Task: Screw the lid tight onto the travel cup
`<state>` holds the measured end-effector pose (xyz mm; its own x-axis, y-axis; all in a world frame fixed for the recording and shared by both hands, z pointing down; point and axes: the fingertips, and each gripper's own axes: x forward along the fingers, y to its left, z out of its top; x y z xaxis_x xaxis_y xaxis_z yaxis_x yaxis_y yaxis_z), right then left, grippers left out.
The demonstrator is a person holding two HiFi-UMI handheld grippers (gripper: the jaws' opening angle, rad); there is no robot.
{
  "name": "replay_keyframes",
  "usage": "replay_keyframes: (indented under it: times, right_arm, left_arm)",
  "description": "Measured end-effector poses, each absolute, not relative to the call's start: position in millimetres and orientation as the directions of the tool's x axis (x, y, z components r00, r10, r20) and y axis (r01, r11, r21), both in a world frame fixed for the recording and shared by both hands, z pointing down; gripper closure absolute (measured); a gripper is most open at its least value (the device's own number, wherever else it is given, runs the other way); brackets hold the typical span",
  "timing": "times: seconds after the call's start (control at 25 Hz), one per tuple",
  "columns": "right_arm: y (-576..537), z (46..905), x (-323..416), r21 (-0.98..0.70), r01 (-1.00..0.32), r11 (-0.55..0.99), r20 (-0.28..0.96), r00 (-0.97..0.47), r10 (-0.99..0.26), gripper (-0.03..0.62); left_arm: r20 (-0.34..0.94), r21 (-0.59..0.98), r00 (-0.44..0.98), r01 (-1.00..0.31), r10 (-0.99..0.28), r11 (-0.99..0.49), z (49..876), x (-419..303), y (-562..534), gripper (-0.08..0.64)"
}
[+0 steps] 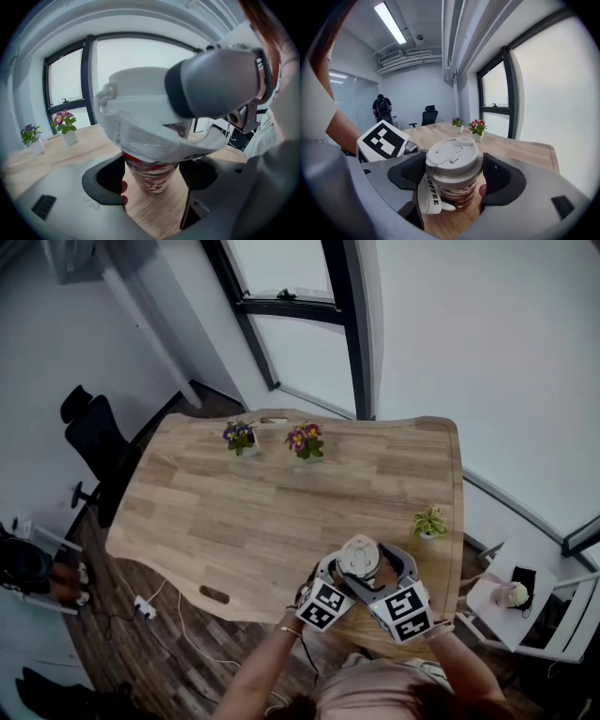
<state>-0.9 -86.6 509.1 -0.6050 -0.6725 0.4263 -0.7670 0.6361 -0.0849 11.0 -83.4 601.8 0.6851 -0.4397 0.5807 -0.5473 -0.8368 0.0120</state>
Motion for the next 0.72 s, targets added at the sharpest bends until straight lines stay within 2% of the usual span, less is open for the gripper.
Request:
replay_keyframes:
  times: [0.2,0.44,0.72]
  right_arm:
    - [-83.0,505.1,-1.2,-0.155,-0.696,0.701,0.410,-0.691,-0.596,0.229]
    - [-81.7,507.7,2.7,-0.091,-0.558,0.825,0.459,-0.758,-0.463,0.229]
    - [-83.8,505.2,2.0,-0.045,-0.668,0.743,0.423,-0.686,-0.592,0.229]
  left_arm:
    - [0.588,0.026,0.715,-0.485,-0.379,-0.874,602.7,9.8,-80.8,0.213]
    - [0.618,0.044,0.743,-0.360,-0.258,-0.932,603.7,13.9,-77.1,0.213]
    - [0.604,0.027,0.716,-0.456,-0.349,-0.890,603.5,15.6,-81.9,0.213]
